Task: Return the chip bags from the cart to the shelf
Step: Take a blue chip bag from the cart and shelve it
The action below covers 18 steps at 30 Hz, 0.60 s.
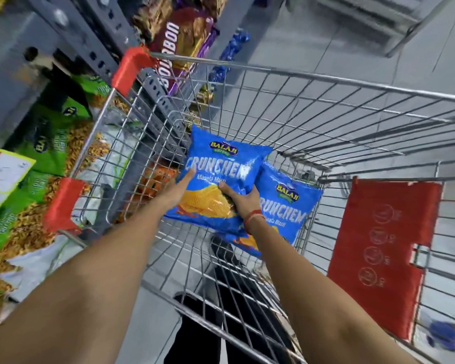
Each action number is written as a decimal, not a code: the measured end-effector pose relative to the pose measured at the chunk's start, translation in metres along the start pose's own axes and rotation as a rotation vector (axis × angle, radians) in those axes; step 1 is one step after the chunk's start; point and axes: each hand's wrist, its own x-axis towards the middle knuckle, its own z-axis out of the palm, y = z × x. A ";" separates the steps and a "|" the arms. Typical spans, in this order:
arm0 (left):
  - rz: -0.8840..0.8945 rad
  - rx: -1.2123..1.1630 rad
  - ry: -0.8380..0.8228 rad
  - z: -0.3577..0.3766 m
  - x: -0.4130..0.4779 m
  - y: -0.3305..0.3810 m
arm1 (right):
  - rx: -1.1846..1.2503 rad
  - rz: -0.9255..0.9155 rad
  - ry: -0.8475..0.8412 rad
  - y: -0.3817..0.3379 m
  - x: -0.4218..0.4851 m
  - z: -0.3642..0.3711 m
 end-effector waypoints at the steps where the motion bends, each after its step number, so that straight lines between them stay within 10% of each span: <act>1: 0.014 -0.026 -0.009 -0.002 0.016 -0.012 | -0.006 -0.010 -0.006 -0.004 -0.006 -0.004; 9: 0.271 -0.374 -0.200 -0.015 -0.122 0.050 | 0.001 -0.159 -0.120 -0.055 -0.069 -0.039; 18: 0.694 -0.486 -0.023 -0.068 -0.243 0.112 | -0.030 -0.502 -0.160 -0.171 -0.157 -0.040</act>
